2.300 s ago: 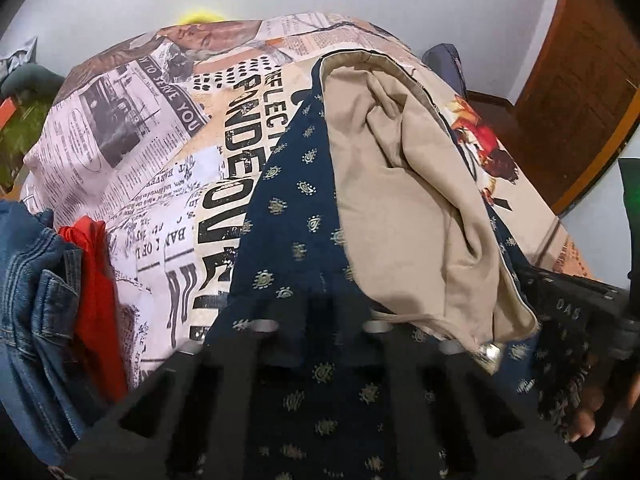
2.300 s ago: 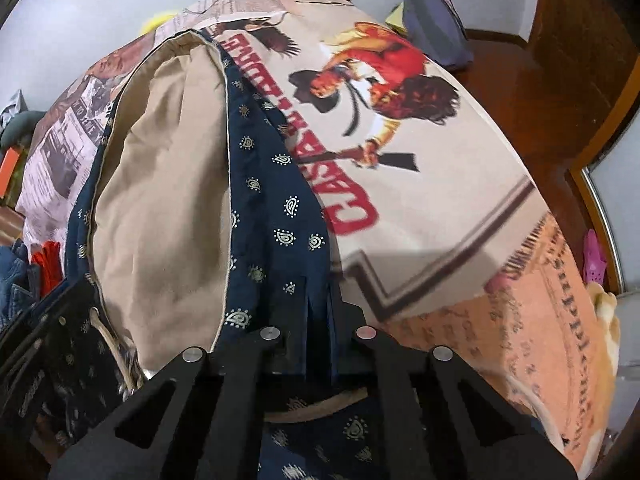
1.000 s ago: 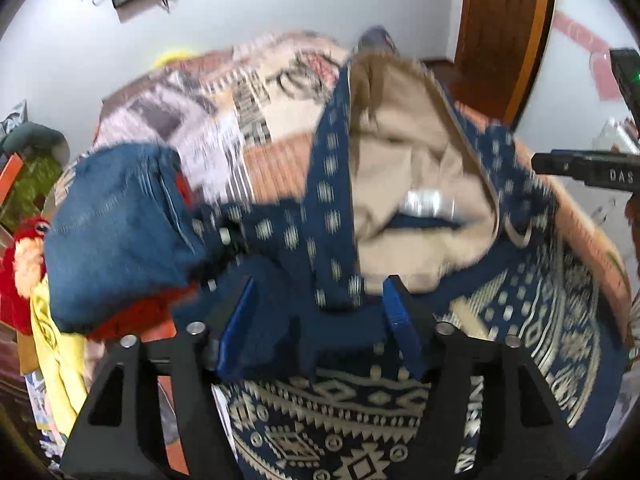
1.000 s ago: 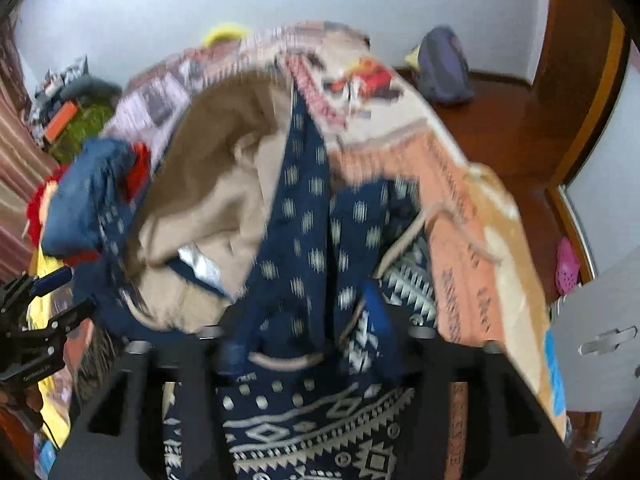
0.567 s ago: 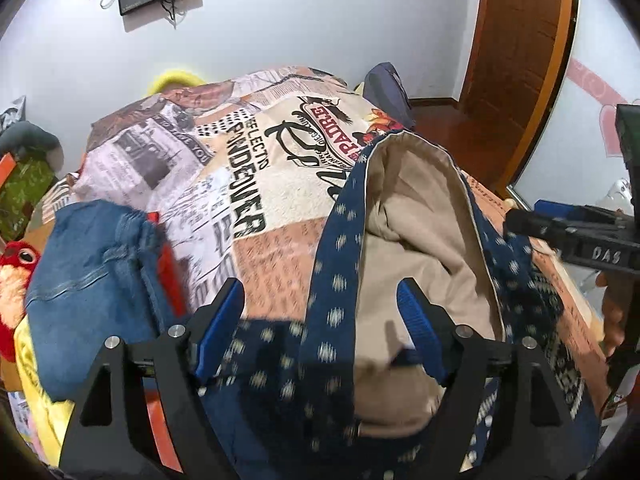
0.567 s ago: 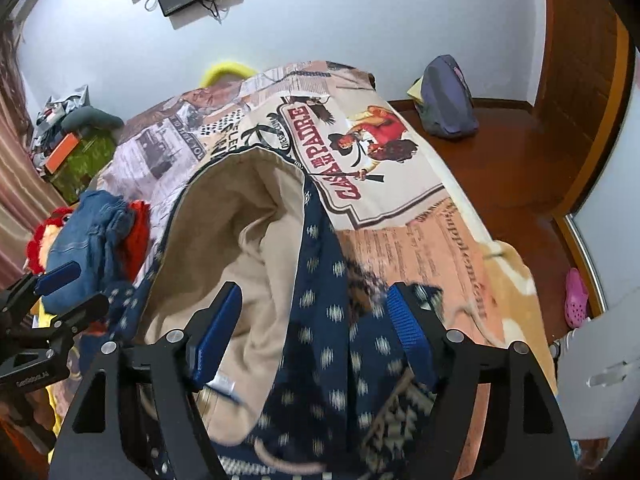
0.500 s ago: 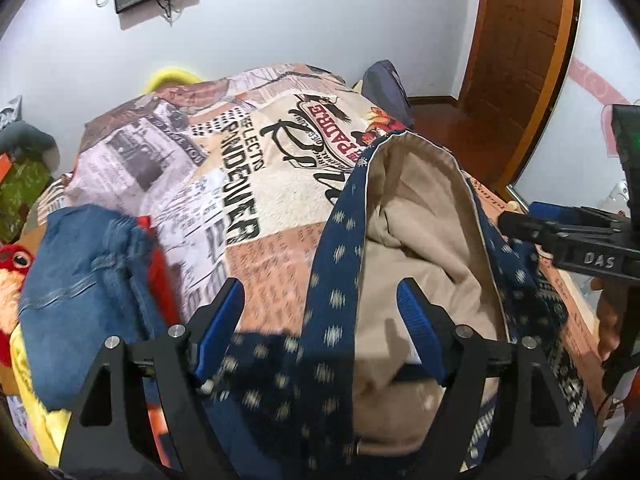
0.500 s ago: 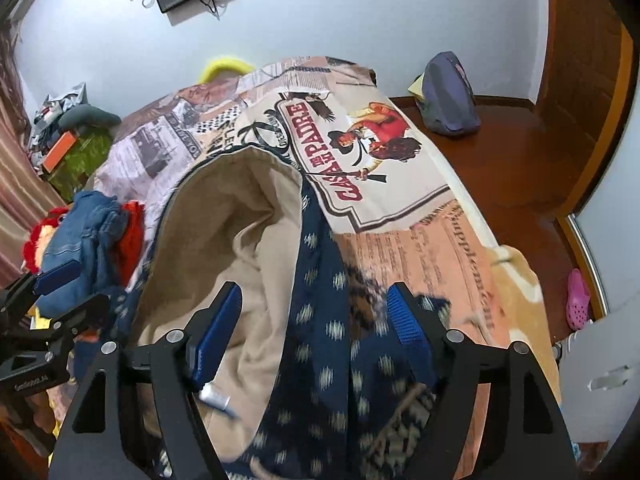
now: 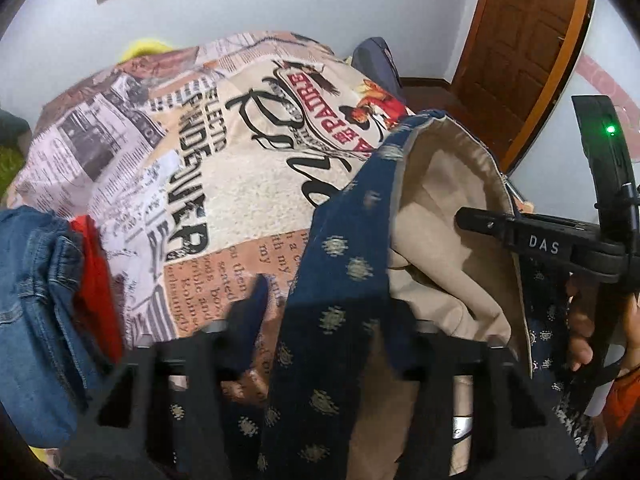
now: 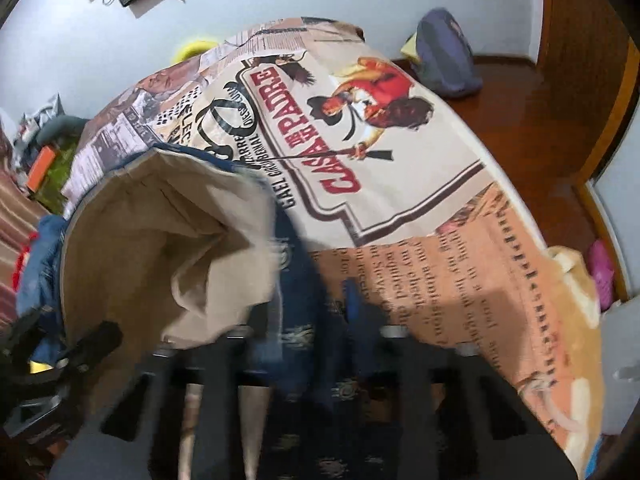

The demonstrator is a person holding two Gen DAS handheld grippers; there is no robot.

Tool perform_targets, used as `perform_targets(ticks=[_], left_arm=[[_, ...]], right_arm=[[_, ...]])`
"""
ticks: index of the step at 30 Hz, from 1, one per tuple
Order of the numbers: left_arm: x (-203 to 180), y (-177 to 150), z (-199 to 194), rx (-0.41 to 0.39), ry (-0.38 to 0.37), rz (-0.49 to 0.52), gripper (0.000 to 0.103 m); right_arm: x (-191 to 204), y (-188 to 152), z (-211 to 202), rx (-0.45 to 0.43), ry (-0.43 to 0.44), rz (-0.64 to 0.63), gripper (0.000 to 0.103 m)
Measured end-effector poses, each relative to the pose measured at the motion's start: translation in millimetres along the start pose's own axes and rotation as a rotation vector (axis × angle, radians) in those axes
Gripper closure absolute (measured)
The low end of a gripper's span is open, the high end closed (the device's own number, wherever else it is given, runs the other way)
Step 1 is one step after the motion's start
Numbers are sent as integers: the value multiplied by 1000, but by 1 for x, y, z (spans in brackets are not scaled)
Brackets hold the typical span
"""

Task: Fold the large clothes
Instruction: 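Lift the hood end with both tools and fold it over the hoodie body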

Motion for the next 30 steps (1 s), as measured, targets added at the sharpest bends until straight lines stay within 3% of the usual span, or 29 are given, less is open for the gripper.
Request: perform_targets(ticks=[2, 5, 17, 24, 30], left_arm=[[-3, -4, -5, -4, -73, -19, 89], [-6, -9, -26, -38, -70, 0, 93], [-32, -47, -149, -134, -30, 63, 94], [-46, -99, -178, -118, -50, 44, 94], [-65, -157, -171, -32, -94, 31, 94]], right_arm=[[2, -1, -9, -17, 11, 0, 92], [11, -10, -32, -24, 73, -29, 94], [35, -67, -143, -81, 179, -197, 95], [25, -118, -174, -66, 177, -229, 95], [6, -168, -170, 0, 147, -217, 95]])
Point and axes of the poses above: each gripper's, at about its wrist camera, not at the fingertips, and z roughly the way its jaws point, x to its left, y to its top, the point moved 5 cm from there along z, roughly the way its jaws point, and after that the axes turned 15 degrees about z, right-handed, at the moved point
